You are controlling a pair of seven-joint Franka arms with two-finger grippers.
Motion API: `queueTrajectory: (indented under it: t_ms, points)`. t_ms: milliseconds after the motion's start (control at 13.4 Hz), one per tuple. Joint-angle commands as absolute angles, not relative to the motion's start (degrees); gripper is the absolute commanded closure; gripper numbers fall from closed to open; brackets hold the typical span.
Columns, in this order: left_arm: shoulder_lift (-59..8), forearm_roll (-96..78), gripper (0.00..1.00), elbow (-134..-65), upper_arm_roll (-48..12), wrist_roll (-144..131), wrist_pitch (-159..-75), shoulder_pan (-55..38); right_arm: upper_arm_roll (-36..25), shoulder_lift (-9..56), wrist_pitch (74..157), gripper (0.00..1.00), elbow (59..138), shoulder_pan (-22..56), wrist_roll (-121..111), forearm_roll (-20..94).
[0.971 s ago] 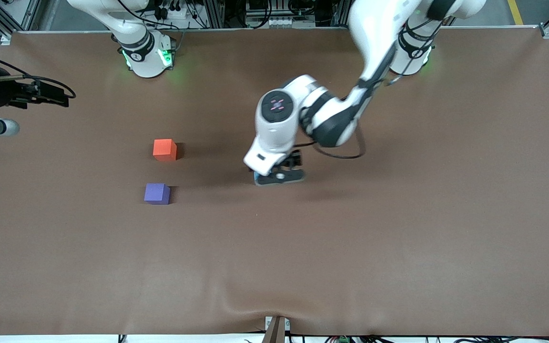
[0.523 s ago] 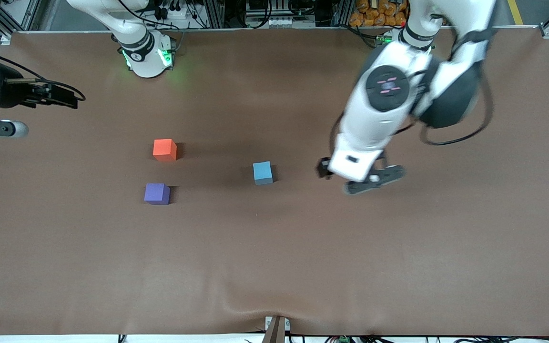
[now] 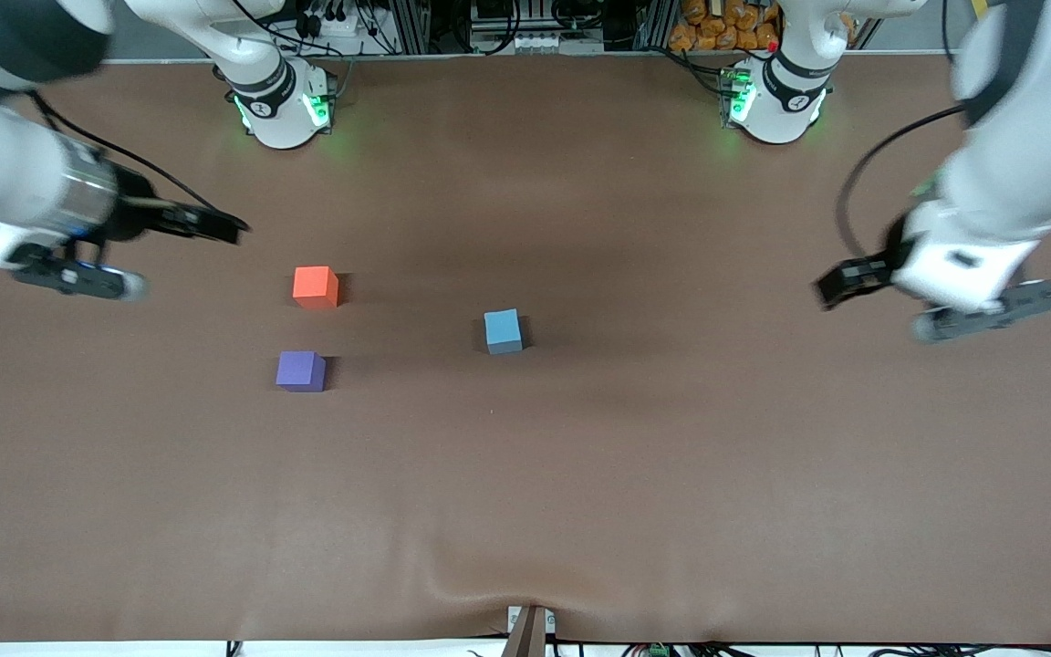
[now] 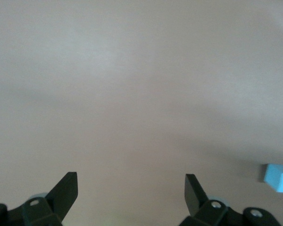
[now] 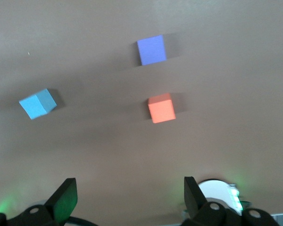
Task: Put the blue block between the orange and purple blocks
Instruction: 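Release the block with the left gripper while the right gripper reaches over, then lower the right gripper onto the light-blue block and close it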
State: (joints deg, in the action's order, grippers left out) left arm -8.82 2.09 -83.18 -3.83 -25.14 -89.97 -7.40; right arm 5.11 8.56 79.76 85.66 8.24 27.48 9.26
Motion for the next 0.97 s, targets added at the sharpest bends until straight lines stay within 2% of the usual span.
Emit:
queueTrajectory:
  t_ms: [0, 149, 299, 373, 598, 747, 896]
  points:
    - [-2.1, 2.0, 0.00, -92.6, -4.7, -20.0, -93.8, -2.6, 4.9, 8.3, 87.4, 0.00, 90.6, 14.5, 36.0, 9.8]
    - [0.7, 1.8, 0.00, -97.0, -4.7, -17.5, -96.1, 0.3, 4.9, 10.1, 95.0, 0.00, 92.8, 19.2, 42.7, 9.8]
    - [5.6, 1.6, 0.00, -106.0, -4.5, -17.4, -103.1, 1.5, 4.8, 12.7, 99.5, 0.00, 92.7, 22.6, 46.7, 9.8]
    - [5.8, 1.5, 0.00, -106.6, -4.6, -17.2, -103.5, 3.3, 4.8, 14.7, 102.9, 0.00, 92.7, 24.4, 49.3, 9.1]
    - [5.5, 1.3, 0.00, -106.4, -4.5, -17.1, -103.5, 4.0, 4.8, 19.7, 111.9, 0.00, 92.7, 26.7, 50.0, 6.9]
    - [4.1, 1.7, 0.00, -103.4, -4.6, -17.3, -102.9, 3.8, 4.5, 24.2, 117.7, 0.00, 92.7, 30.1, 49.9, 4.4]
    - [3.7, 1.8, 0.00, -100.1, -4.7, -17.2, -99.8, 3.8, 4.7, 27.1, 118.7, 0.00, 92.7, 32.6, 46.1, -1.3]
